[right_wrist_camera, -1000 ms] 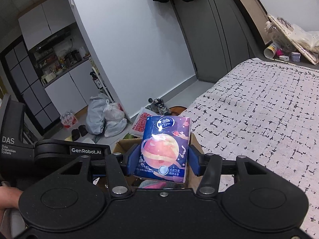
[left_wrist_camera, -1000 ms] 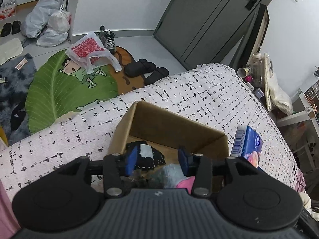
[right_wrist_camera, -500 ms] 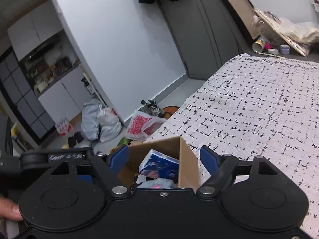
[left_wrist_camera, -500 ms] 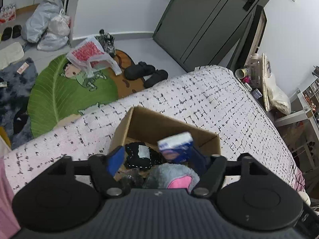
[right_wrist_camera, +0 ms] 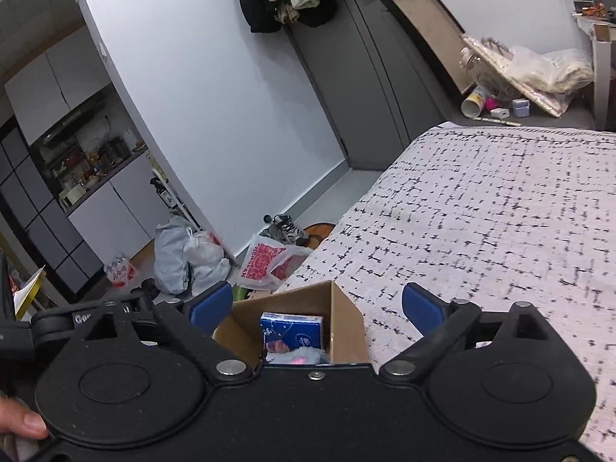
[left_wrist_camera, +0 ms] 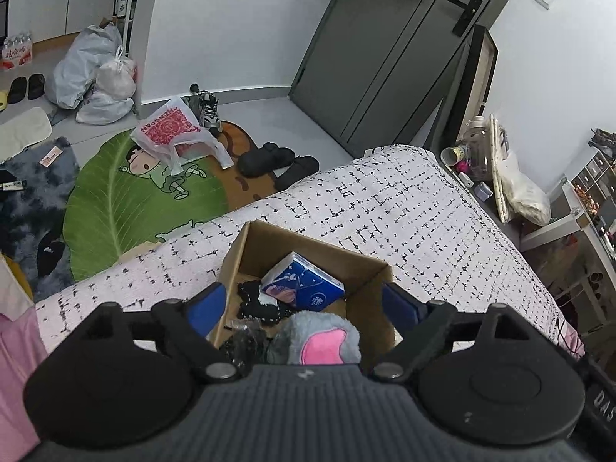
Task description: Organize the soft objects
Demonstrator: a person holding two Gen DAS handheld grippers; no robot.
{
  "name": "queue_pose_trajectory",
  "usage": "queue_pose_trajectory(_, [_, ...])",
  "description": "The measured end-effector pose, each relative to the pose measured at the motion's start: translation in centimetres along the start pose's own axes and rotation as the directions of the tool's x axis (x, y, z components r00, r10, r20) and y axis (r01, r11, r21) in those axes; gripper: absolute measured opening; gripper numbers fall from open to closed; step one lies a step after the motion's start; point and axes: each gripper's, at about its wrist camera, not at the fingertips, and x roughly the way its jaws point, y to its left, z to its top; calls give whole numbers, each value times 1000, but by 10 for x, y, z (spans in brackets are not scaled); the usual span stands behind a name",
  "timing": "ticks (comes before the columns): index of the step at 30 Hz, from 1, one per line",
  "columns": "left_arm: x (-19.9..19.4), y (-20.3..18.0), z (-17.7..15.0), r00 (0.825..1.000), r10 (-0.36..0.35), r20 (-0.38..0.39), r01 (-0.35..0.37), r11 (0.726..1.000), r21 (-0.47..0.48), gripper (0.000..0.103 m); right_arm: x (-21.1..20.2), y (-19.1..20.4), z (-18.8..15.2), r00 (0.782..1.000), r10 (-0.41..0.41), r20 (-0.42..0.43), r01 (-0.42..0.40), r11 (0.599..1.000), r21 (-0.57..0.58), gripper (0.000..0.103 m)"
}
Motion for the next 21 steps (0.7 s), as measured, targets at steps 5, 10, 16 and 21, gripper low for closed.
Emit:
queue_pose_trajectory(5, [-18,-6,-5,1000,15,19,-16,1000,15,93,-22,-9,-6,999,-45,-25,45,999,-8,97])
queue_pose_trajectory(10, [-35,-13,-13,1000,15,14,-15,999,43,93,-41,-9,0,995,-92,-42,92,996,-8,102])
queue_pose_trajectory(16, [-58,-25,-19,1000,10,2,-11,998,69,94,-73,-4,4,991,-122,-48,122,993,0,103])
queue_pose_trajectory(21, [-82,-39,-27,1000,13,17,-15,991,137,95,-103,-7,-2,986,-160,-54,161,987,16,103])
